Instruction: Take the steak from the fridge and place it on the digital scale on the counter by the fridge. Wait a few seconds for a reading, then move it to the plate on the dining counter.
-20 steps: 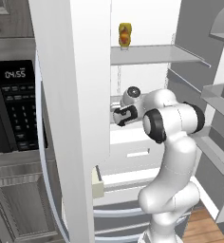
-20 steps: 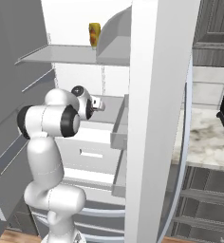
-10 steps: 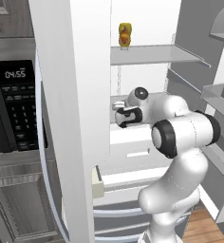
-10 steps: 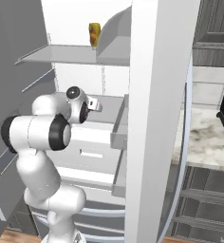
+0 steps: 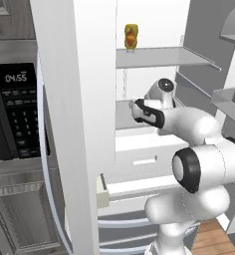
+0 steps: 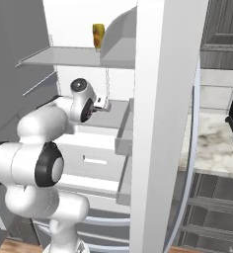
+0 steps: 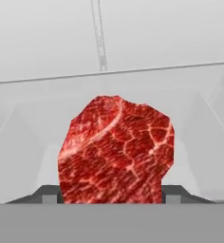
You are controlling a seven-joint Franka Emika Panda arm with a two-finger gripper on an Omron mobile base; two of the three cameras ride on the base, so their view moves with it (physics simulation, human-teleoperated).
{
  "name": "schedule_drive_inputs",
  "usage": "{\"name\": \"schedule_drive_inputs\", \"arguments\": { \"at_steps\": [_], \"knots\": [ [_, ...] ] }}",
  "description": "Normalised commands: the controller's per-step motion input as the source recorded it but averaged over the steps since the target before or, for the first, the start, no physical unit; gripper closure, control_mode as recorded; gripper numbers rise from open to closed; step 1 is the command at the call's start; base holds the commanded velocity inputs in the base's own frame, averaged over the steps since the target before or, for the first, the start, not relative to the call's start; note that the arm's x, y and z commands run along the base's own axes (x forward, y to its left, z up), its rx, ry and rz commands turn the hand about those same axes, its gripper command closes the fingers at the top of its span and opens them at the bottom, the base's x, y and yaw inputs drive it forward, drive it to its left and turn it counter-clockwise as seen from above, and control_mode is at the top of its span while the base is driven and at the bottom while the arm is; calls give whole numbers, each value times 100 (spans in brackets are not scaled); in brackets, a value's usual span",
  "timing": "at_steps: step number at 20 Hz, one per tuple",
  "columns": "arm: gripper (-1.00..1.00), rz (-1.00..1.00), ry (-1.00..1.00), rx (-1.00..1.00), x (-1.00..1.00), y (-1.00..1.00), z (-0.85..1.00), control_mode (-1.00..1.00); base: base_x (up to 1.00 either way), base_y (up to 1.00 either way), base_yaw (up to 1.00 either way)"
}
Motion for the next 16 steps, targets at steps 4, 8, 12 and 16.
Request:
{"name": "schedule_drive_inputs", "arguments": {
  "at_steps": [4, 8, 12, 16],
  "knots": [
    [100, 0, 19, -6, -57, -27, 59, -100, 0, 0, 0],
    [100, 0, 10, -2, -84, -26, 20, -100, 0, 0, 0],
    [100, 2, 0, 0, -100, -27, 0, -100, 0, 0, 0],
    [100, 7, 0, 0, -99, -18, 2, -100, 0, 0, 0]
  ]
}}
